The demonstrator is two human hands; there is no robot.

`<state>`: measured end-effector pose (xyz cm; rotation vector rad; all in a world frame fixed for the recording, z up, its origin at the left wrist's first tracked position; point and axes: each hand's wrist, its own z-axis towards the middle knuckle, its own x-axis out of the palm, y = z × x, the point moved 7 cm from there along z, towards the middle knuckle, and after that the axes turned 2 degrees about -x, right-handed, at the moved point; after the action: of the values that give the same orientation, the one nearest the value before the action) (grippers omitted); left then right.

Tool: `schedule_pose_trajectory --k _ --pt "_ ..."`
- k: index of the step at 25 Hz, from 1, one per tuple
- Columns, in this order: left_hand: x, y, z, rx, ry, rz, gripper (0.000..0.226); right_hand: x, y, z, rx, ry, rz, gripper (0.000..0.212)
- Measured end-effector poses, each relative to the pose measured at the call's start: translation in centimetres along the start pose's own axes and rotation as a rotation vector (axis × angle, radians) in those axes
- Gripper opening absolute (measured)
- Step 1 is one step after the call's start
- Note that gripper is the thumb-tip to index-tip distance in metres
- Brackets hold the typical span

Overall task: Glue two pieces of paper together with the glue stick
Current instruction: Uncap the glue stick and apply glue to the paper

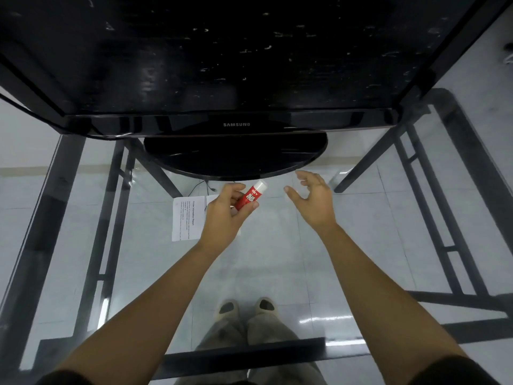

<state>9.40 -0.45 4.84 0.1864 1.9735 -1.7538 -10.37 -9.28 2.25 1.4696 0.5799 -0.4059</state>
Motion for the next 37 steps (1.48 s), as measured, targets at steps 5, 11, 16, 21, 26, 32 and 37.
schedule_pose_trajectory --k 5,11,16,21,26,32,37 --pt "-2.1 -4.5 1.1 0.094 -0.019 -0.140 0.044 -1.7 6.4 -1.8 0.011 0.137 0.268 0.013" --pt "-2.6 -8.4 0.8 0.229 0.021 -0.129 0.043 -2.7 11.7 -2.4 0.015 0.203 0.513 0.014" --pt "-2.7 -7.5 -0.9 0.245 -0.034 -0.142 0.039 -3.0 11.8 -2.8 0.100 0.138 0.555 0.028" --pt "-3.3 -7.7 -2.5 0.376 -0.141 -0.031 0.023 -2.1 12.4 -3.9 0.122 0.165 0.716 0.031" --pt "-3.7 -7.9 -2.7 0.254 -0.047 -0.436 0.014 -2.1 13.2 -4.3 0.082 0.134 0.781 0.035" --pt "-4.3 -8.0 -2.8 0.366 -0.173 -0.108 0.011 -1.9 13.3 -4.3 0.105 0.125 0.771 0.031" --pt "-4.7 -7.9 -2.7 0.414 -0.194 -0.060 0.025 -1.6 13.6 -4.4 0.096 0.129 0.780 0.031"
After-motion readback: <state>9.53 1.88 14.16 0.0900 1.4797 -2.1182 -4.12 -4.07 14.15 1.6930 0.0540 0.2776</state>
